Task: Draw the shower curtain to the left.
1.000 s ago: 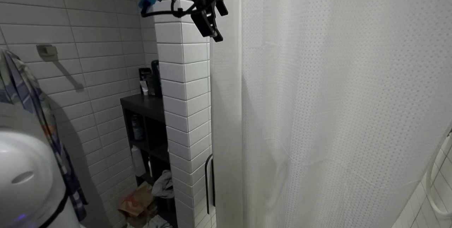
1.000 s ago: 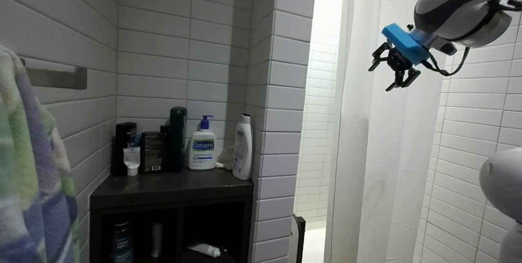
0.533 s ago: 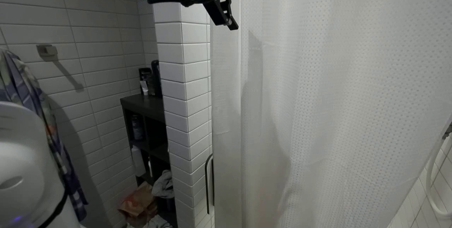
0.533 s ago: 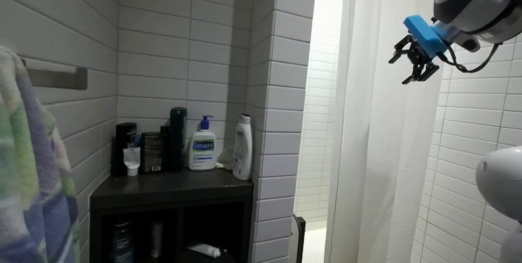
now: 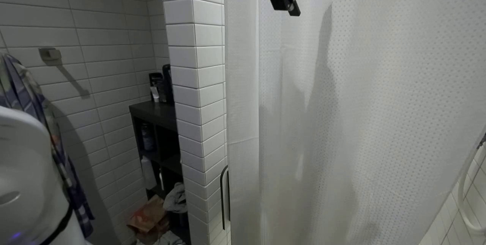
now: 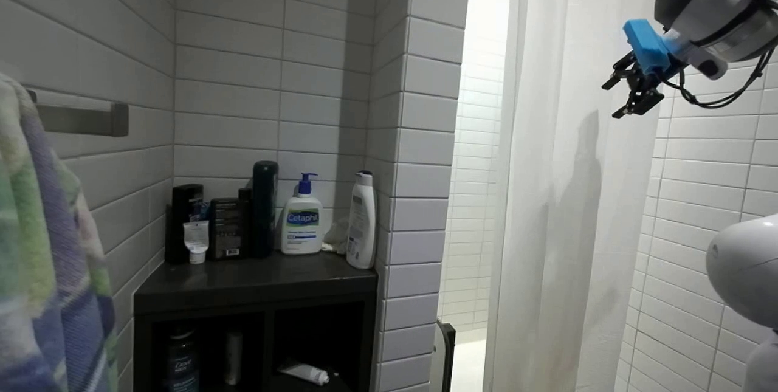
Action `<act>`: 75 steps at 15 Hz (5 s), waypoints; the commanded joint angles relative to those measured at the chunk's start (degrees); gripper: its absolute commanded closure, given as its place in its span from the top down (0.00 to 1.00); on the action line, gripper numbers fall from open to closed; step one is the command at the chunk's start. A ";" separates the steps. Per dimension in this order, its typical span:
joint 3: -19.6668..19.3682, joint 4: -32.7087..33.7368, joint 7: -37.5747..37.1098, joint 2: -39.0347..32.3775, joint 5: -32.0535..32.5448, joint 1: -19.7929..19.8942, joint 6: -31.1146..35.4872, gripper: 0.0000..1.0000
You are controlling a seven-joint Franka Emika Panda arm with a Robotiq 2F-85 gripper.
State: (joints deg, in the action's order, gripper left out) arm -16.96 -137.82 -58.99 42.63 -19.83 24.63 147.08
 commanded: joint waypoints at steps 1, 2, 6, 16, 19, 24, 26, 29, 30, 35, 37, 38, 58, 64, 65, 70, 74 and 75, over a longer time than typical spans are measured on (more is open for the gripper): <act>-3.94 6.81 -0.14 -6.89 -4.94 -1.56 0.04 1.00; -4.97 8.00 -0.09 -8.04 -6.30 -1.80 -0.15 1.00; -10.09 12.31 0.17 -11.64 -11.97 -2.29 -1.89 1.00; -18.72 19.68 0.20 -19.14 -35.60 -3.43 -8.08 1.00; -18.78 21.94 -0.39 -22.66 -40.97 -3.20 -10.20 1.00; -19.10 25.57 -2.19 -29.18 -48.21 -2.14 -13.85 1.00; -19.28 26.62 -3.35 -31.18 -50.02 -1.27 -14.78 1.00; -19.13 27.72 -5.83 -33.07 -51.22 0.17 -14.45 1.00; -18.93 27.91 -6.87 -33.34 -51.35 0.56 -13.89 1.00; -18.69 30.49 -12.35 -35.32 -52.77 1.36 -13.40 1.00; -18.69 31.66 -14.38 -36.13 -53.45 1.32 -13.47 1.00; -18.68 32.27 -15.33 -36.53 -53.81 1.30 -13.46 1.00; -17.88 37.08 -34.22 -41.23 -54.88 1.66 -6.78 1.00; -16.99 38.19 -39.07 -43.32 -53.87 1.58 1.31 1.00; -16.81 38.37 -39.48 -43.67 -53.73 1.55 2.73 1.00; -16.19 39.18 -40.16 -44.88 -53.29 1.69 5.56 1.00; -15.84 39.78 -39.23 -44.99 -53.44 1.82 4.78 1.00; -15.76 39.73 -38.80 -44.82 -53.71 1.86 4.49 1.00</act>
State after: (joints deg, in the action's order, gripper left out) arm -33.77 -99.70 -97.34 -1.48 -73.66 25.42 151.71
